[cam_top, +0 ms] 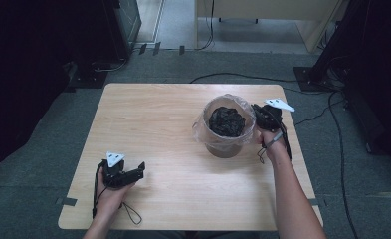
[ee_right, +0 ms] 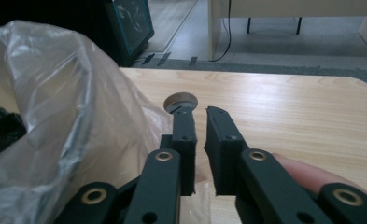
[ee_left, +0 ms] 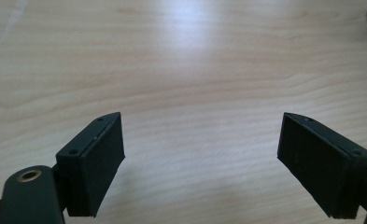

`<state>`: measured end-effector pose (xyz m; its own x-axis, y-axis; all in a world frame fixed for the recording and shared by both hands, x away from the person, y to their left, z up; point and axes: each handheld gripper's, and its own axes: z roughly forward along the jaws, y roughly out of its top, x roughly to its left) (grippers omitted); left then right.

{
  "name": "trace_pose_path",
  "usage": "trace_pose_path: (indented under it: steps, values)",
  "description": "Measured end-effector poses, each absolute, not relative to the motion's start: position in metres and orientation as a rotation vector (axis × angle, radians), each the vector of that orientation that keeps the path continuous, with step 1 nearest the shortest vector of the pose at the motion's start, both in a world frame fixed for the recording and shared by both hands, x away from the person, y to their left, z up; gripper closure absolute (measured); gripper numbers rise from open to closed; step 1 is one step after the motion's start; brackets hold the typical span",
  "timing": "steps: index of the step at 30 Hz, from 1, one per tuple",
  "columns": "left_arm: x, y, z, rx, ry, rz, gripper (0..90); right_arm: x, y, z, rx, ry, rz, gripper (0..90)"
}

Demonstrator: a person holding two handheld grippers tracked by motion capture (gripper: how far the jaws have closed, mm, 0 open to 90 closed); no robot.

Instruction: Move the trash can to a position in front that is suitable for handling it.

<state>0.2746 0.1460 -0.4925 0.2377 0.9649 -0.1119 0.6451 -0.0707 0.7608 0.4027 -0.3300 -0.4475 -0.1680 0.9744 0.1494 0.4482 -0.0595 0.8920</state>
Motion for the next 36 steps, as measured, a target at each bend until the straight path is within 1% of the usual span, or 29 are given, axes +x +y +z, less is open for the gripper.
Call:
trace_pose_path:
  steps: [8,19,21,27,29,31,33,34,35,36]
  values:
    - [0.295,0.116,-0.473,1.794,1.416,0.566,14.6,0.401,-0.327,-0.45,1.561,1.641,1.223,83.3]
    - [0.342,0.059,-0.461,1.791,1.374,0.539,14.7,0.397,-0.329,-0.456,1.583,1.632,1.266,84.1]
    - [0.349,0.046,-0.459,1.799,1.355,0.551,17.5,0.396,-0.328,-0.456,1.593,1.63,1.281,84.2]
    - [0.361,0.023,-0.449,1.775,1.322,0.557,17.9,0.393,-0.322,-0.459,1.589,1.643,1.31,84.4]
    - [0.364,0.019,-0.445,1.756,1.296,0.591,26.1,0.392,-0.318,-0.46,1.575,1.659,1.309,84.3]
    - [0.37,0.02,-0.441,1.716,1.322,0.586,27.0,0.391,-0.314,-0.46,1.56,1.679,1.305,84.3]
    - [0.373,0.021,-0.439,1.685,1.332,0.588,34.7,0.389,-0.31,-0.46,1.554,1.687,1.311,84.3]
    - [0.375,0.021,-0.438,1.679,1.328,0.607,36.7,0.388,-0.308,-0.459,1.555,1.688,1.319,84.3]
    - [0.376,0.019,-0.439,1.682,1.32,0.61,42.2,0.388,-0.306,-0.459,1.555,1.69,1.323,84.2]
    - [0.377,0.018,-0.439,1.689,1.301,0.605,45.6,0.387,-0.304,-0.46,1.553,1.691,1.324,84.2]
